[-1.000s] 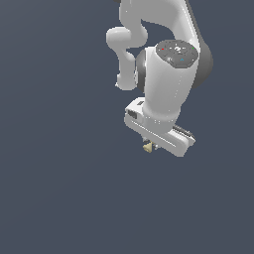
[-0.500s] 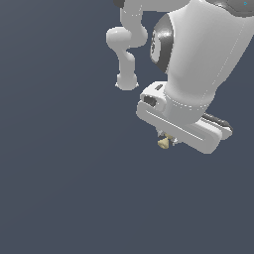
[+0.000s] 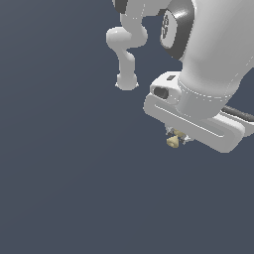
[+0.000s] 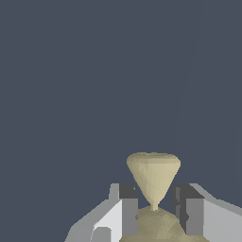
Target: Pick up the object and move it to a goal position.
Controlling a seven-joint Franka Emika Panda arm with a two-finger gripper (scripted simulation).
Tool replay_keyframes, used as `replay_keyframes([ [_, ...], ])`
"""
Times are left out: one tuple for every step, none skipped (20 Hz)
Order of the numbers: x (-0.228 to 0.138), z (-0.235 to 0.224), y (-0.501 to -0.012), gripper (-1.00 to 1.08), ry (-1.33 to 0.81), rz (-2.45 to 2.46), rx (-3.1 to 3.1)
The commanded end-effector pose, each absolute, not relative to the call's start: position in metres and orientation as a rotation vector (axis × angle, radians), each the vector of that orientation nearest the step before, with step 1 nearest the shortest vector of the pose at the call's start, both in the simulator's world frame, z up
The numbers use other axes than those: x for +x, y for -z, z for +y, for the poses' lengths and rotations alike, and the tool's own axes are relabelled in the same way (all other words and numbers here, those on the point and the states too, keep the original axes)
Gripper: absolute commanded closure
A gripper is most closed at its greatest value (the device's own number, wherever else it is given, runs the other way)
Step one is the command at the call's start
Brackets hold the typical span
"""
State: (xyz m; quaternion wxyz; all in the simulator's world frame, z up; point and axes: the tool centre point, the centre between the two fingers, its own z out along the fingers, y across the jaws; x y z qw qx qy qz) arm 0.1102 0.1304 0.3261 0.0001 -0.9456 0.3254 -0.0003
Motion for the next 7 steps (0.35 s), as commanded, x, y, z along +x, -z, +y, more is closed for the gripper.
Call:
replay_keyframes([
  [0.1119, 0.1321, -0.3295, 1.08, 0.0, 1.023, -2.971],
  [0.1123, 0.1326, -0.3304, 1.08, 0.0, 1.023, -2.971],
  [0.1127, 0.133, -0.331, 1.08, 0.0, 1.023, -2.971],
  [0.113, 0.1332, -0.3315, 1.08, 0.0, 1.023, -2.971],
  [0.1132, 0.1334, -0.3319, 1.08, 0.0, 1.023, -2.971],
  [0.1133, 0.1335, -0.3321, 1.08, 0.0, 1.023, -2.971],
  [0.1134, 0.1336, -0.3322, 1.08, 0.0, 1.023, -2.971],
])
